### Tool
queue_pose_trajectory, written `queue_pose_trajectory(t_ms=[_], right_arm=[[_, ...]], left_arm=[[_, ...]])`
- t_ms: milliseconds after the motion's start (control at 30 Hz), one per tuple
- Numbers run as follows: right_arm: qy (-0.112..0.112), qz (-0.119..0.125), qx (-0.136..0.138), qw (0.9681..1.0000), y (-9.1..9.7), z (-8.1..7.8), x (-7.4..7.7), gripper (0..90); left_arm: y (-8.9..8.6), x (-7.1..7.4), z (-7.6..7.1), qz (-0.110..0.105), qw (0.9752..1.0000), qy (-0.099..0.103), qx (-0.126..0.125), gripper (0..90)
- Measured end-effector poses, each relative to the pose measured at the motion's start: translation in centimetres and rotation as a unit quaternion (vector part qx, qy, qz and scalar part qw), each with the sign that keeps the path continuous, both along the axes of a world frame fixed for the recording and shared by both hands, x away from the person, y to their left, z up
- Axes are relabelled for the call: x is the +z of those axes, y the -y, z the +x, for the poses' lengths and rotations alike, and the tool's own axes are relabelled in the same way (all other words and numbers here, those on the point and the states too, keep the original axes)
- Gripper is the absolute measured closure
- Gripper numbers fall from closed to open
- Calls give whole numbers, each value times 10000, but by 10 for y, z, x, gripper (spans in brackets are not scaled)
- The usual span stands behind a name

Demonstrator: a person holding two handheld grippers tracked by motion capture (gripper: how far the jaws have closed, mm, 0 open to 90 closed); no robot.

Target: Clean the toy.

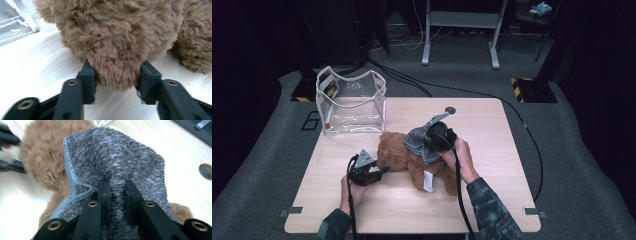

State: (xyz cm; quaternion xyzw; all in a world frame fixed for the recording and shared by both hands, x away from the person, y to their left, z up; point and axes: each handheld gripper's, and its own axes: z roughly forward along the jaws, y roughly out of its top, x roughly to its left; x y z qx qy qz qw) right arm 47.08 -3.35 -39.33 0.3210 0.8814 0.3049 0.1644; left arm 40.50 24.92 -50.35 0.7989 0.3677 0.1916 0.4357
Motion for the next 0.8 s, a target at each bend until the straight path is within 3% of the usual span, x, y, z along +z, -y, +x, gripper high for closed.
queue_pose_trajectory(t_ms=[167,300,500,700,800], right_arm=[[-53,16,-117,9999,0,2,-6,789],[-112,125,-137,9998,2,3,-10,791],[12,400,-114,9991,1,-1,3,791],[158,549,245,9981,-24,-4,19,789],[123,653,406,9970,-41,-5,23,785]], left_arm=[[0,0,-2,-1,10000,54,37,553],[5,1,-3,128,9998,137,36,660],[6,3,-2,232,9996,152,-19,707],[6,5,-1,259,9996,118,-52,707],[7,7,0,289,9994,152,-61,708]])
